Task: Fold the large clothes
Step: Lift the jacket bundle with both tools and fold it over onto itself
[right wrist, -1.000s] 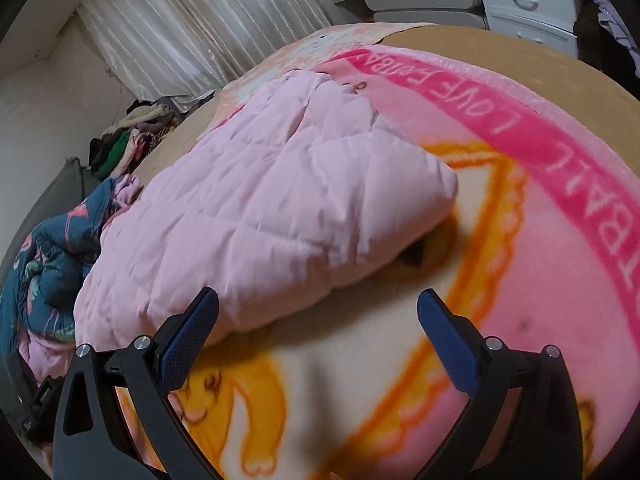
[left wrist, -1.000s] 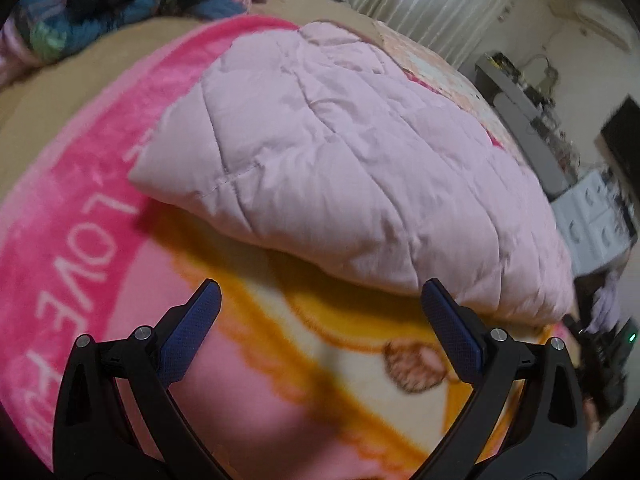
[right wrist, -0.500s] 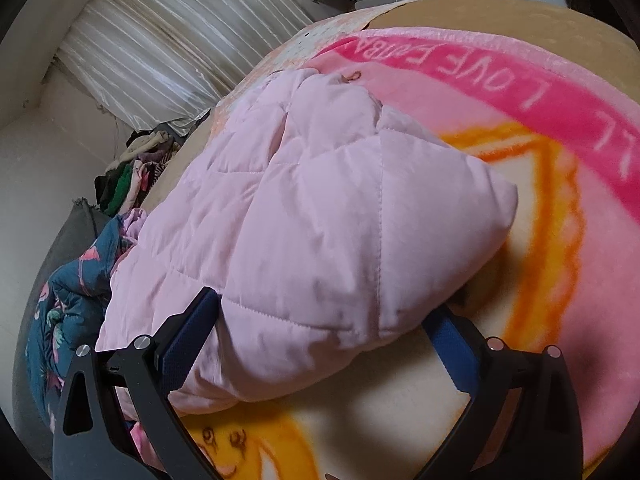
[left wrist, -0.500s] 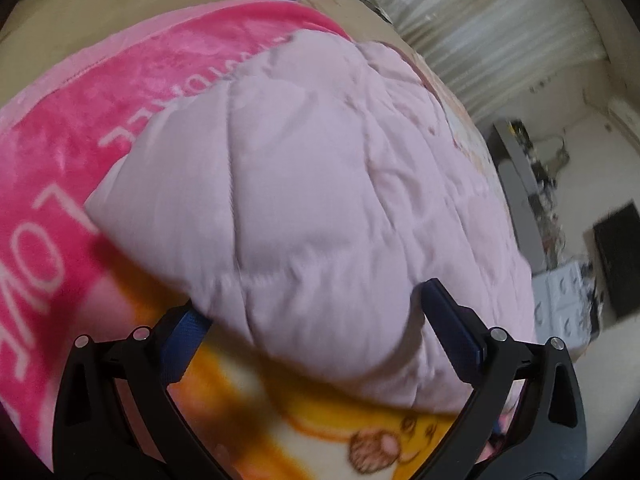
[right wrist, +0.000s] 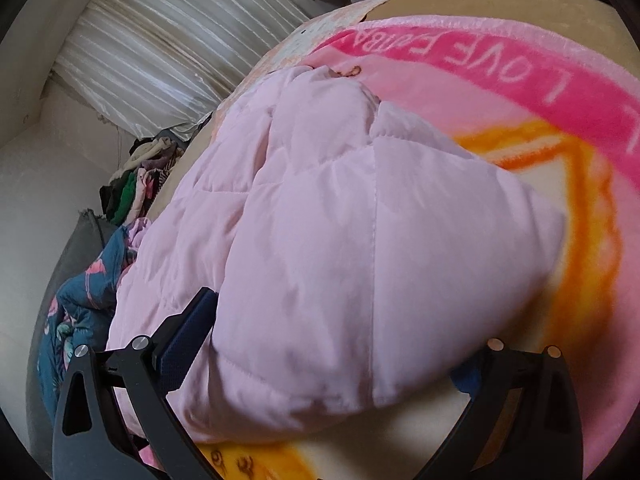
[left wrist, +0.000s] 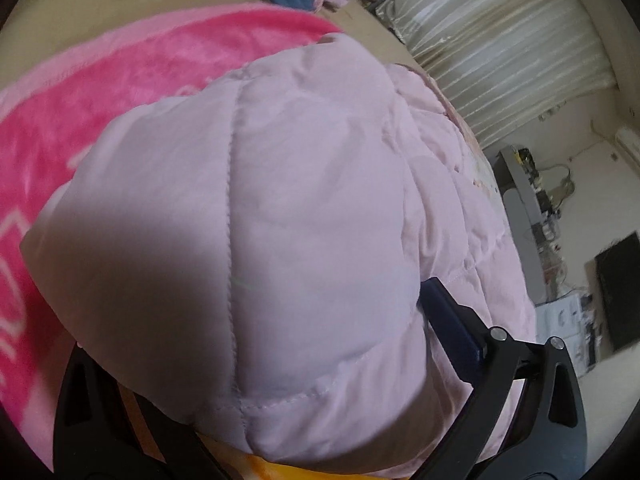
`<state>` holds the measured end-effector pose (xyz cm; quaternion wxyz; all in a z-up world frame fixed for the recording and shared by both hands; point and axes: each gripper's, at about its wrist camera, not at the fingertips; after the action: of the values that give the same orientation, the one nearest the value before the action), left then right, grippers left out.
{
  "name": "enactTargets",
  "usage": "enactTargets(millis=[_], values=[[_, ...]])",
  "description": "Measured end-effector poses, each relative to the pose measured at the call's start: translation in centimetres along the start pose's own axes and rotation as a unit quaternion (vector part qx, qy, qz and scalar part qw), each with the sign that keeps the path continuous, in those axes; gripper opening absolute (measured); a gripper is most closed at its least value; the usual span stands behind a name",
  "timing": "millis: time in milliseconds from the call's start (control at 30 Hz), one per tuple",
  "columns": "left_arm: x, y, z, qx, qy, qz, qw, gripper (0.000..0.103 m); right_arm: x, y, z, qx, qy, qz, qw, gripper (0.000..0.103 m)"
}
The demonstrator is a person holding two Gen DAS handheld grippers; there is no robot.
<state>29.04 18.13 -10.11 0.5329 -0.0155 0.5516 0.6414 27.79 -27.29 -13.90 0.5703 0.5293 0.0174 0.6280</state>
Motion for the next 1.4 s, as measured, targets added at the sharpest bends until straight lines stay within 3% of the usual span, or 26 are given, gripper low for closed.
enactTargets(millis=[167, 300, 400, 500, 633, 1000, 1233, 1300, 1400], values=[[-1.3, 0.5, 0.0, -0.018, -0.05, 0.021, 0.9984, 0.08, 0.3, -1.0, 0.4, -0.008, 0.007, 0.001, 1.0, 0.097], [-3.7, 1.1, -0.5, -0.039, -0.113, 0.047, 0.9917, 0.068, 2.0, -0.8, 0.2, -0.028, 0.071, -0.01, 0.997, 0.07], [-5.2, 1.4, -1.1, -0.057, -0.16, 0.066, 0.9833, 0.059, 3.4, -0.5, -0.1, -0.038, 0.119, -0.024, 0.992, 0.055], [-6.1, 1.4, -1.6, -0.069, -0.194, 0.078, 0.9755, 0.049, 5.2, -0.4, -0.6, -0.045, 0.195, -0.051, 0.978, 0.045], [-6.6, 1.7, -1.9, -0.077, -0.225, 0.087, 0.9674, 0.043, 6.5, -0.4, -1.1, -0.048, 0.255, -0.073, 0.963, 0.04], [-7.8, 3.5, -1.5, -0.091, -0.262, 0.085, 0.9571, 0.033, 9.8, 1.1, -2.0, -0.074, 0.358, -0.094, 0.926, 0.029], [-9.2, 6.6, -2.3, -0.11, -0.291, 0.081, 0.9469, 0.029, 13.5, 4.8, -3.7, -0.122, 0.451, -0.095, 0.879, 0.026], [-9.6, 8.0, -2.6, -0.118, -0.298, 0.075, 0.9442, 0.029, 14.0, 6.2, -4.2, -0.13, 0.461, -0.085, 0.874, 0.026], [-9.7, 10.3, -3.5, -0.129, -0.307, 0.065, 0.9409, 0.028, 13.8, 8.7, -4.8, -0.136, 0.459, -0.062, 0.876, 0.026]])
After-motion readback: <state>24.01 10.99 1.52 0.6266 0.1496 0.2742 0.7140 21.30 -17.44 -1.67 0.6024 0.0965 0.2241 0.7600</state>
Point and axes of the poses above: each gripper's, at about its wrist camera, not at the fingertips, and y roughly against the way its jaws point, x to its left, z to its top, and after that the axes turned 1 degree about x, right-handed
